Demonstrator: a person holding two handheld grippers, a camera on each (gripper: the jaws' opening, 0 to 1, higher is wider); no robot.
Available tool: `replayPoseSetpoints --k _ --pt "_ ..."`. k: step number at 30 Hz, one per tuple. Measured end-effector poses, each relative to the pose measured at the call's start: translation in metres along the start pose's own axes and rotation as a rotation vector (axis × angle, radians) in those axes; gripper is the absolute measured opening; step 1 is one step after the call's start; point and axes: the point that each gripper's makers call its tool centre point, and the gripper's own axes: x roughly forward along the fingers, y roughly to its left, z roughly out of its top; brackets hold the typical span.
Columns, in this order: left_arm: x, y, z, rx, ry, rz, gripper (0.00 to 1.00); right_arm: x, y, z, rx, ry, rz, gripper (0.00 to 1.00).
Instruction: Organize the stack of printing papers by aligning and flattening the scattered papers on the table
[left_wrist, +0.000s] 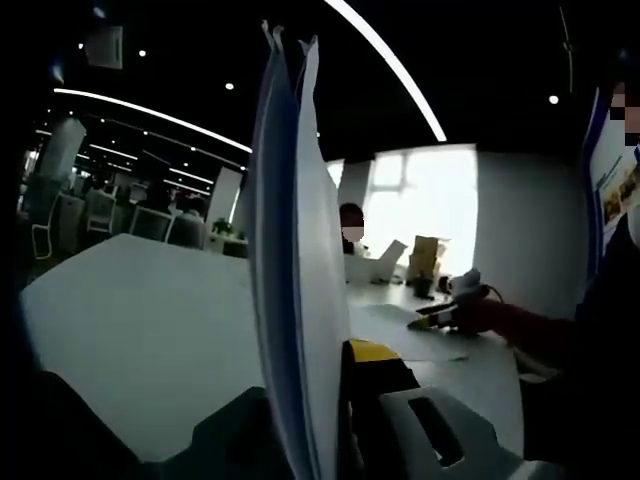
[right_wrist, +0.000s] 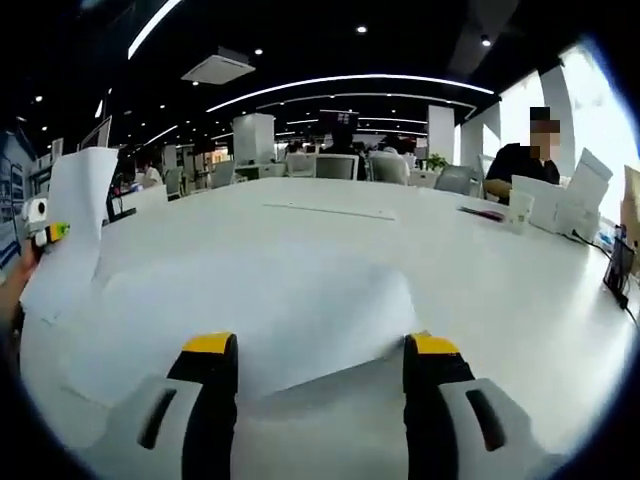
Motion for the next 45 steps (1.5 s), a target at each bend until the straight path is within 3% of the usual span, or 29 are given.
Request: replayPoseSetpoints --k 16,20,29,34,45 --pt "0.0 0.005 0.001 0.005 -0.001 -0.001 0.06 0.002 0.004 0.002 -0.013 -0.014 0.032 0.38" --pt "0.0 0.006 0.001 0.006 -0.001 -0.001 0.06 -0.005 0.022 0.003 -0.021 -0.017 0.053 0.25" --pt "0.0 0.006 0.001 0.009 -0.001 -0.001 0.06 -0.006 0.016 0.007 -0.07 -0.015 0.073 0.01" --pt "0.0 0.006 0.001 0.011 -0.001 -0.002 0.06 -0.012 0.019 0.01 -0.067 -0.017 0.08 0.0" --pt "0.001 0.002 0.0 0.013 0.001 -0.001 0.06 -0.033 0.022 0.039 -0.041 -0.165 0.051 0.0"
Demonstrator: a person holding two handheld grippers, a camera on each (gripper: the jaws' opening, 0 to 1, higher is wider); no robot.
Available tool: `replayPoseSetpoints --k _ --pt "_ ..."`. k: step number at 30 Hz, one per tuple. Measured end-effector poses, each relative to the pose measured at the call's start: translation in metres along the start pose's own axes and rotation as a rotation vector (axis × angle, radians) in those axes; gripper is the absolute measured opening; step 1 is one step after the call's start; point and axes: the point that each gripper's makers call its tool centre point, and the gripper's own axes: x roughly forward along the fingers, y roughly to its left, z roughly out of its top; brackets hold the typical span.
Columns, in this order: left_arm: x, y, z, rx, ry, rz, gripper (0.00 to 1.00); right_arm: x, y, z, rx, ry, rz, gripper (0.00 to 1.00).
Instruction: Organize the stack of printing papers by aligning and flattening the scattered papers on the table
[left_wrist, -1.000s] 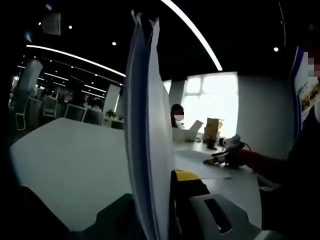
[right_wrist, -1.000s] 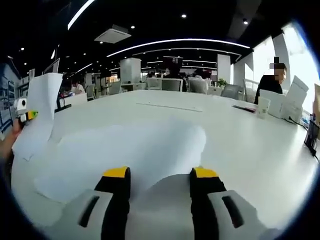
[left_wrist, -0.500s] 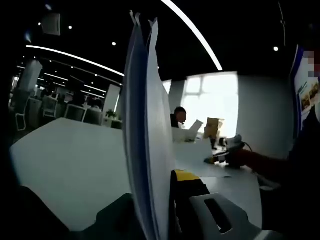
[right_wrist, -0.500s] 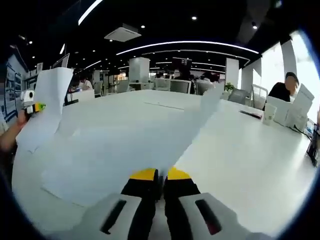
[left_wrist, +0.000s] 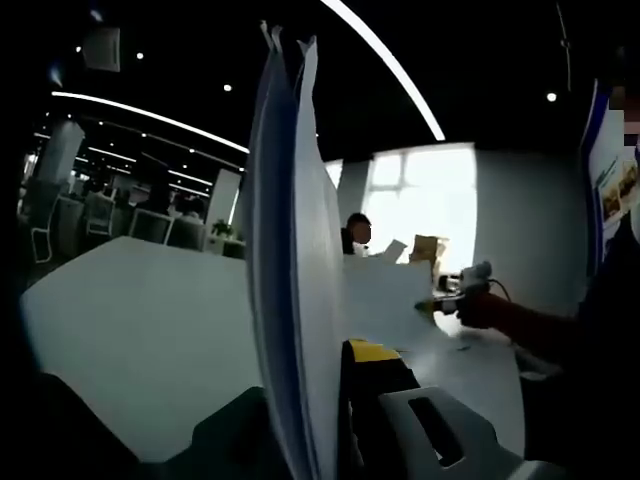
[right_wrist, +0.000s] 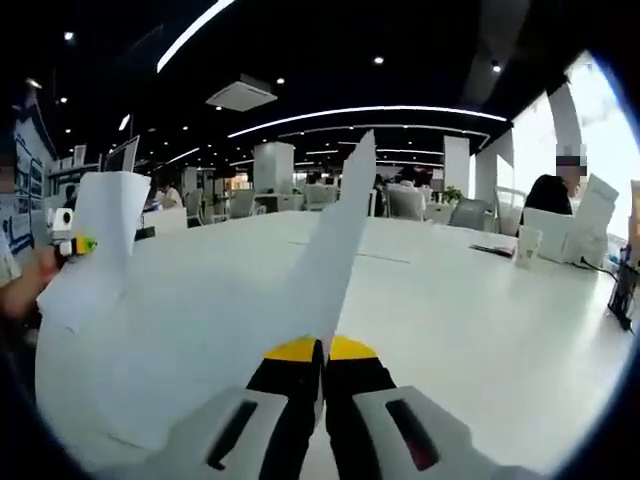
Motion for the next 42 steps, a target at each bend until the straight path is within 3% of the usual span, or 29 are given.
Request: replayPoseSetpoints --k 9,24,42 --pt "0.0 -0.003 -0.001 0.004 0.001 0.0 0.06 -0.011 -0.004 0.032 -0.041 -0.093 -0.014 0.0" --pt "0.0 -0.007 -0.001 0.008 0.0 -0.002 0.06 -0.027 0.002 0.076 0.029 -0.272 0.011 0.0" --pt "0.001 -0.009 -0.002 0.005 0.004 -0.004 0.06 -0.04 0.008 0.102 0.034 -0.318 0.009 0.0"
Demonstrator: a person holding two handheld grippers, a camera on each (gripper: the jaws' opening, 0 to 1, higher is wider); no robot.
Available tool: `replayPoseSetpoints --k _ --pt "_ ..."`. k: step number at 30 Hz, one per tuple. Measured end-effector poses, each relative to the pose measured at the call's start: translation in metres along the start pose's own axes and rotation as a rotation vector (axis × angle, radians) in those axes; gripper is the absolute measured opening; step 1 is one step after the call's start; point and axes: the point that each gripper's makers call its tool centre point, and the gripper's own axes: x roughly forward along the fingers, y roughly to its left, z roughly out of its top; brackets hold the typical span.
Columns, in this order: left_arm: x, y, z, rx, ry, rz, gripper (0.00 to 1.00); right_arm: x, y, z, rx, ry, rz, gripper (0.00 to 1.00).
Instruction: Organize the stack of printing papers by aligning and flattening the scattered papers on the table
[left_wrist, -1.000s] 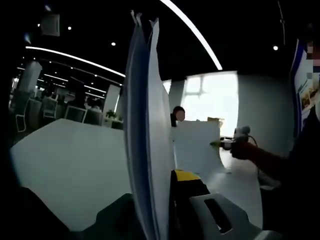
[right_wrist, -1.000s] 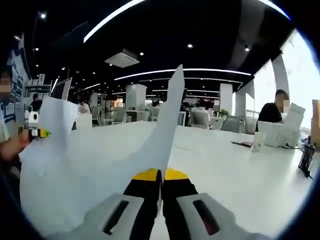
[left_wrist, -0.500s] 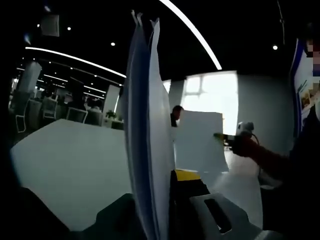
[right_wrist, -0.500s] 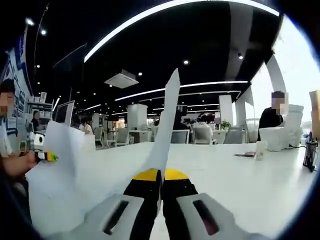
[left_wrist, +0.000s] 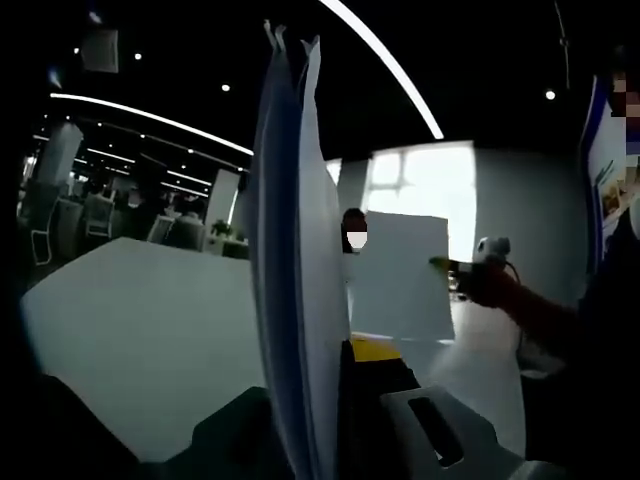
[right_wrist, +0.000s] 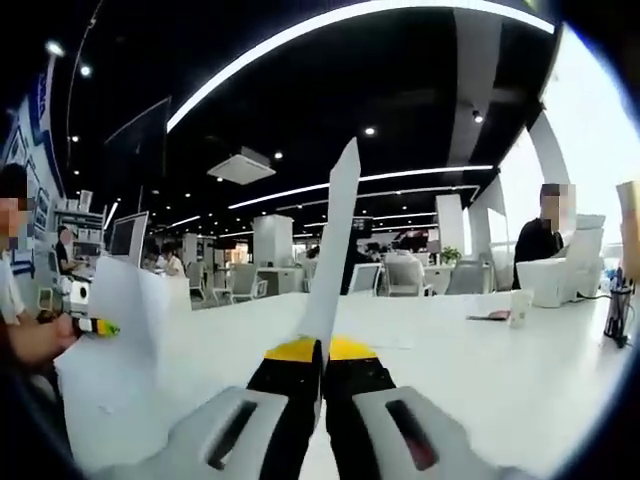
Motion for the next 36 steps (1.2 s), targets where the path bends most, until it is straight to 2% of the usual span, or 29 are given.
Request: replayPoseSetpoints --k 9,17,36 --pt "0.0 0.004 0.0 0.0 0.001 0.0 0.06 -0.003 0.013 0.022 -0.019 -0.037 0.019 0.0" --pt "0.0 0.007 0.0 -0.001 0.001 0.0 0.06 -0.005 0.024 0.026 -0.008 -0.047 0.03 0.0" --pt "-0.001 0.012 0.002 0.0 0.0 -0.004 0.06 -0.007 0.031 0.045 0.018 -0.087 0.075 0.0"
